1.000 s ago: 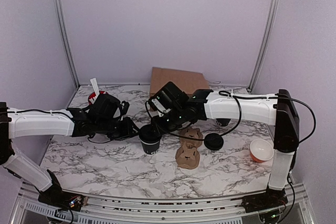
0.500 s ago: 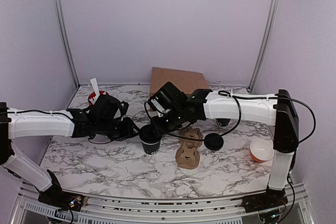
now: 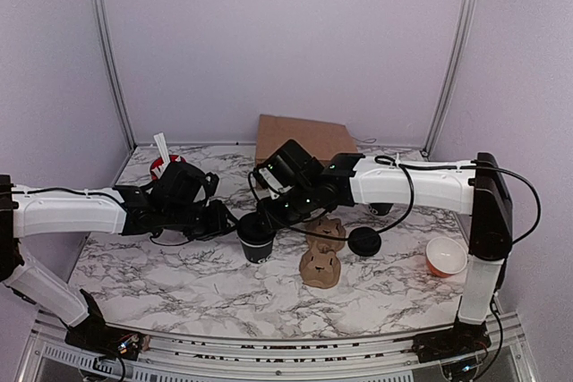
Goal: Pack the takeout coffee
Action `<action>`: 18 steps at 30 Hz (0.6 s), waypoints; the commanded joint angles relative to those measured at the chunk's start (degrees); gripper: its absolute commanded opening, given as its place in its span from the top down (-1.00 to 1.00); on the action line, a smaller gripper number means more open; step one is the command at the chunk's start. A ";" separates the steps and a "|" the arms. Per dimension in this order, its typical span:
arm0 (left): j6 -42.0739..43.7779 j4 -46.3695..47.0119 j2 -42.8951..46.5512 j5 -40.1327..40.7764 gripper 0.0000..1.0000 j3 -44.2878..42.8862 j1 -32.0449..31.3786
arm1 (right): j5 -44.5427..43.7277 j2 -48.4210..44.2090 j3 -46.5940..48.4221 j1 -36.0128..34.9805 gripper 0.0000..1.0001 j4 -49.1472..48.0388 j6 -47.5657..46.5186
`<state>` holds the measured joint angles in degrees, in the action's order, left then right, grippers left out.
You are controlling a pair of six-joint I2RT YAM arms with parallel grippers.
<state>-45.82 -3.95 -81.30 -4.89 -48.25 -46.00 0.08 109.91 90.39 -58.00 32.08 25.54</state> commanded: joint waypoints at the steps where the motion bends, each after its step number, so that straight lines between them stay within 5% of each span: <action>1: 0.75 -0.15 1.92 0.29 0.48 0.17 -0.58 | 3.76 -3.71 -1.43 1.21 0.14 -4.90 1.43; 18: 2.03 -2.82 2.88 1.14 0.46 -1.07 -0.41 | 13.53 -10.33 -14.33 7.03 0.04 -14.17 5.69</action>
<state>-45.06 -5.08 -80.01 -4.40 -48.27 -46.26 8.86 102.94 80.07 -52.80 23.46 28.80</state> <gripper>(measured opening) 0.267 0.480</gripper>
